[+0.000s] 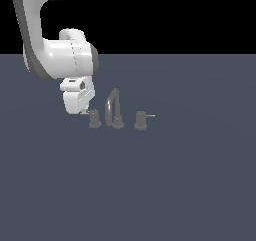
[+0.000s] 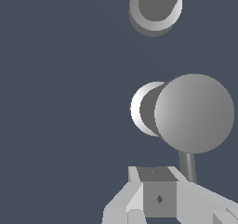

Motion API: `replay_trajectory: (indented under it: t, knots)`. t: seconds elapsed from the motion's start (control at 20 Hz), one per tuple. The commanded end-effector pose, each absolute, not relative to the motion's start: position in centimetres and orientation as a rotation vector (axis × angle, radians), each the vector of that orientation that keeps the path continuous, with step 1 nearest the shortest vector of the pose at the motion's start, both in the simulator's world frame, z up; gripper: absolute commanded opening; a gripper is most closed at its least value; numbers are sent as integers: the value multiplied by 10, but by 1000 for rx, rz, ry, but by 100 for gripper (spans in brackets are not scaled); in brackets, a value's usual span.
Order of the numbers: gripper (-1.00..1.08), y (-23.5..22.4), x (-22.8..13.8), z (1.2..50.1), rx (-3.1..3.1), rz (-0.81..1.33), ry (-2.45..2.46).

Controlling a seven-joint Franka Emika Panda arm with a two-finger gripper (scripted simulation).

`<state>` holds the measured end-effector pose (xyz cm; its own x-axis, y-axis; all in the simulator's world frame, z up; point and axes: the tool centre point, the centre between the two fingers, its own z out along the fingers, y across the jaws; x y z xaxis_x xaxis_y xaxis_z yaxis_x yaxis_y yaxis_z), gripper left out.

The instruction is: Turn on the faucet by rotating a designated handle.

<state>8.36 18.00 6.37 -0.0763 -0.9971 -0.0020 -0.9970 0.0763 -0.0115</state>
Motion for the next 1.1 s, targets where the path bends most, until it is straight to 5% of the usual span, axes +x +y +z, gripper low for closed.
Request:
replay_trajectory:
  t: [0.0,1.05]
  knots:
    - [-100,180,78,64,-2133,-9,2298]
    - [-100,166,32,63,-2152,-2,2279]
